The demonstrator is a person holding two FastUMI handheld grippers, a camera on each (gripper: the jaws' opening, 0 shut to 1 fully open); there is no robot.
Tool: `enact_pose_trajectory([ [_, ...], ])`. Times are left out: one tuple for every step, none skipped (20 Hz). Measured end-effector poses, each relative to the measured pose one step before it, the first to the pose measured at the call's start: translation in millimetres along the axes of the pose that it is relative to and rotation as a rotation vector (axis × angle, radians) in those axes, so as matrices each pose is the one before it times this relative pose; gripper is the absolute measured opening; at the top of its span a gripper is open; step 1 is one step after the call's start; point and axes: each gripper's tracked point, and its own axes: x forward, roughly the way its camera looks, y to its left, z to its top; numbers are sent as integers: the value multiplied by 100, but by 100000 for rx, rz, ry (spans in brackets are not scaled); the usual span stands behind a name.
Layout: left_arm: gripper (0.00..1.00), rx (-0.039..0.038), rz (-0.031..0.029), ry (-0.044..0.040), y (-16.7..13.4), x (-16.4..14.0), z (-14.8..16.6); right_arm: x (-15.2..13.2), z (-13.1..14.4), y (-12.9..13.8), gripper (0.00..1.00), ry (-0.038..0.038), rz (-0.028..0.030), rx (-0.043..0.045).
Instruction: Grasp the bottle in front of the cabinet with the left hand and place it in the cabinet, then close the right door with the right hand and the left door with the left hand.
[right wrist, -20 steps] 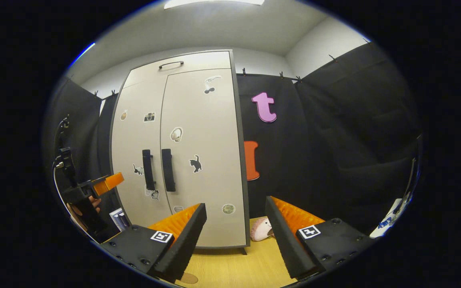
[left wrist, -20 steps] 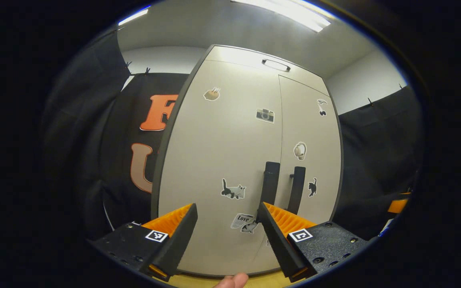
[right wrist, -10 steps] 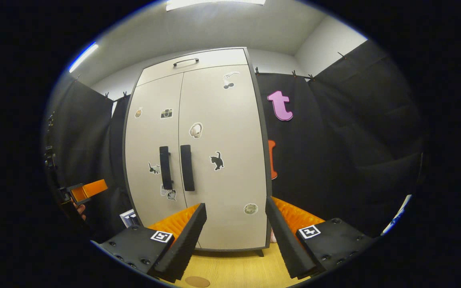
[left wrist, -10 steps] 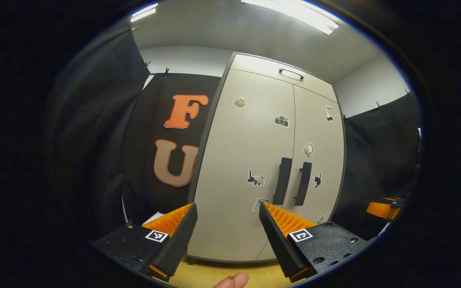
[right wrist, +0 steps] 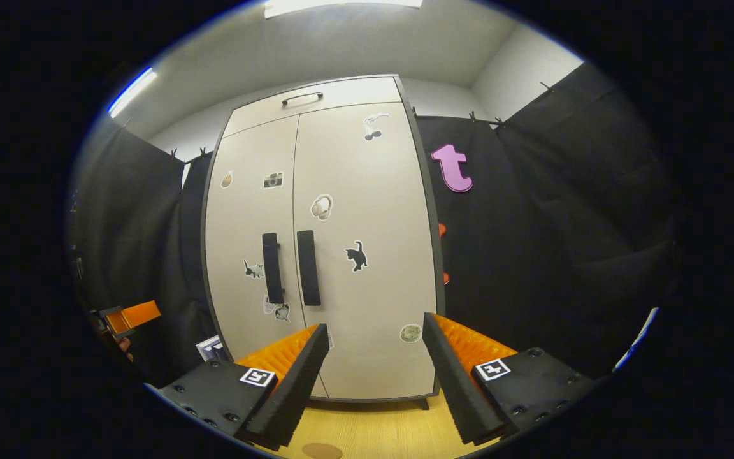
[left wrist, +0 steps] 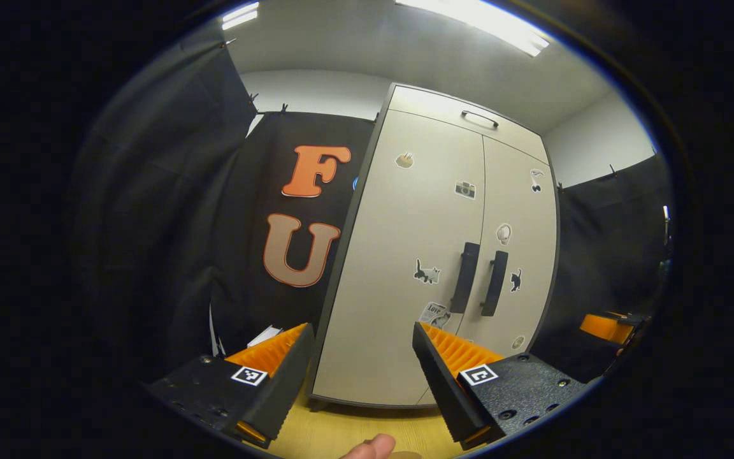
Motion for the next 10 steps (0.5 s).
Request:
enact_pose_trajectory([
  [95, -432, -494, 748, -120, 17, -230, -17, -1, 2, 98, 71, -30, -17],
  [95, -515, -218, 273, -16, 56, -30, -151, -22, -109, 98, 55, -276, -157],
  [95, -437, 76, 359, 41, -27, -158, -79, 25, -180, 98, -17, -430, -162],
  [95, -147, 46, 509, 35, 136, -138, -120, 35, -120, 98, -65, -377, -176],
  [95, -101, -95, 686, 38, 11, -157, -7, 77, -144, 98, -10, -467, -191],
  [95, -268, 109, 536, 53, 72, -126, -95, -22, -149, 98, 191, -278, -202],
  [95, -430, -100, 192, 25, -49, -75, 114, -40, -14, 98, 350, 83, -176],
  [95, -309, 34, 44, 9, 129, -56, -79, 66, -26, 98, 11, -107, -83],
  [95, -102, -50, -47, 4, 60, 8, -17, 30, -37, 98, -229, -114, -174],
  [95, 52, -229, -215, -59, 196, 35, 155, 44, -19, 98, -191, -23, -137],
])
